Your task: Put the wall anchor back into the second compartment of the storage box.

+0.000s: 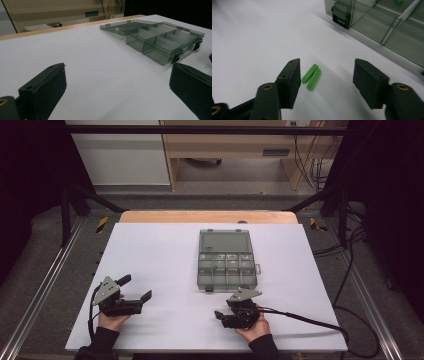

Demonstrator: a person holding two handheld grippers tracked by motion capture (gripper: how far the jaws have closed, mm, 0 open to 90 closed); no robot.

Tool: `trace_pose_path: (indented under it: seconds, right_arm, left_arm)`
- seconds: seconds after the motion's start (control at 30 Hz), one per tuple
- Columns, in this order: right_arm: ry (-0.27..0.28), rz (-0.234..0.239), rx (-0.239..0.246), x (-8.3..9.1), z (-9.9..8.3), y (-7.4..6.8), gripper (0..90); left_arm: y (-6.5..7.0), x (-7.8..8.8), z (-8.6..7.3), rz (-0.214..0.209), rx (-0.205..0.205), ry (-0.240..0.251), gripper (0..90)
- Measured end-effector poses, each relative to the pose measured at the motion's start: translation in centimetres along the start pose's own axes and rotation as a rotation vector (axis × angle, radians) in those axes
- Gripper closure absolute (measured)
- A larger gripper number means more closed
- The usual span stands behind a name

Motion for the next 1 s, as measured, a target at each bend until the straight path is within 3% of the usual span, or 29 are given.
trace_pose_path:
  seconds: [0.47,1.0]
  right_arm:
    - [-0.05,0.053,0.01,-0.48,-0.58,-0.35,64.4]
    - [-0.067,0.06,0.022,-0.45,-0.71,-0.35,83.0]
  left_arm:
    - [-0.02,-0.02,-0.01,0.001,-0.001,-0.001,0.7]
    - [-0.07,0.0,-0.01,0.002,0.003,-0.002,0.7]
Point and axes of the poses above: each handheld gripper's, and its own axes: x roughly backward along the jaws, z roughly out of its top, y roughly to its right, the point moved 7 cm from there along -x, roughly forward along the jaws, and after that the axes turned 10 degrees about z, right-handed, at the moved point
